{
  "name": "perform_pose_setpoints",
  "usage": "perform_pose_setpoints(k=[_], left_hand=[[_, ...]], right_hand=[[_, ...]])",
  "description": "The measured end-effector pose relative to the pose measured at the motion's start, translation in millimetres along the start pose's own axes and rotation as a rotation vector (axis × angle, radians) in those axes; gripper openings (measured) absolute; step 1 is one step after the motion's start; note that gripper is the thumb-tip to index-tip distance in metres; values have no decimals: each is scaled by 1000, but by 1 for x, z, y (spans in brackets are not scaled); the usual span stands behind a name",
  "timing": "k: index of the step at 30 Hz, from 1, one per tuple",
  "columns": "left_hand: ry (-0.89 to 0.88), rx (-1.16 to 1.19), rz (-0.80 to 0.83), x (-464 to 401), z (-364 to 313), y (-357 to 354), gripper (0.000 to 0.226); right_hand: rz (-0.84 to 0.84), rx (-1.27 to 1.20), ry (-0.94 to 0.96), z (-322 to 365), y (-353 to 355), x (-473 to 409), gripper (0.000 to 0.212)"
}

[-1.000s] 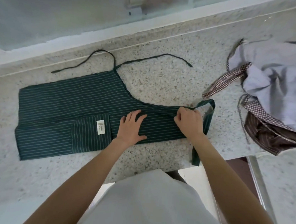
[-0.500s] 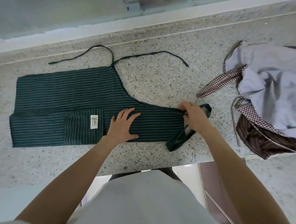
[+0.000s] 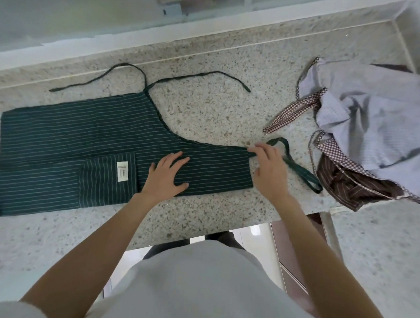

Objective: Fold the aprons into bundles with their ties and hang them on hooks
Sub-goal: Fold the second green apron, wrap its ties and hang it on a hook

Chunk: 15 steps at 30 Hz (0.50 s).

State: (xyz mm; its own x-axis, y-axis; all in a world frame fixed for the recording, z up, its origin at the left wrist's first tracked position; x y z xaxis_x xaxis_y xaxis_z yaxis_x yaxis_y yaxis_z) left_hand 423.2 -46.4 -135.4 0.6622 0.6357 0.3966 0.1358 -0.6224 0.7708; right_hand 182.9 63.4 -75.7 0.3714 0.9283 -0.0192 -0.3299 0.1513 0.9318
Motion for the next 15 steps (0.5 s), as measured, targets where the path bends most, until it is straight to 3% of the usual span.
perform_pose_setpoints(k=[4, 8, 12, 15], left_hand=[[-64, 362, -194, 22, 9, 25, 46], [60, 293, -385, 70, 73, 44, 40], [266, 200, -343, 132, 156, 43, 58], [245, 136, -291, 163, 198, 46, 56]], right_hand=[[122, -108, 158, 79, -37, 0, 40], [224, -100, 414, 176, -84, 4, 29], [386, 36, 759, 278, -136, 28, 29], [483, 208, 800, 324, -164, 37, 37]])
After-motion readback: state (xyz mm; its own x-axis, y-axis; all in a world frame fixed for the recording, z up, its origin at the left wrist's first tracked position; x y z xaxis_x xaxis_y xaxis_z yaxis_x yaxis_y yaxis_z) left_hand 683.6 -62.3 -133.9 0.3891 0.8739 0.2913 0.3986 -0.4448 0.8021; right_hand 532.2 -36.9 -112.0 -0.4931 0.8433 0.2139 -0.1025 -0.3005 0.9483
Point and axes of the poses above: each hand's wrist, its own x-axis away from the middle knuckle, its own y-axis out of the back of the hand, z = x × y, the point moved 7 cm from there along -x, towards the middle knuckle, and after that the axes turned 7 degrees about x, right-handed, at the moved point
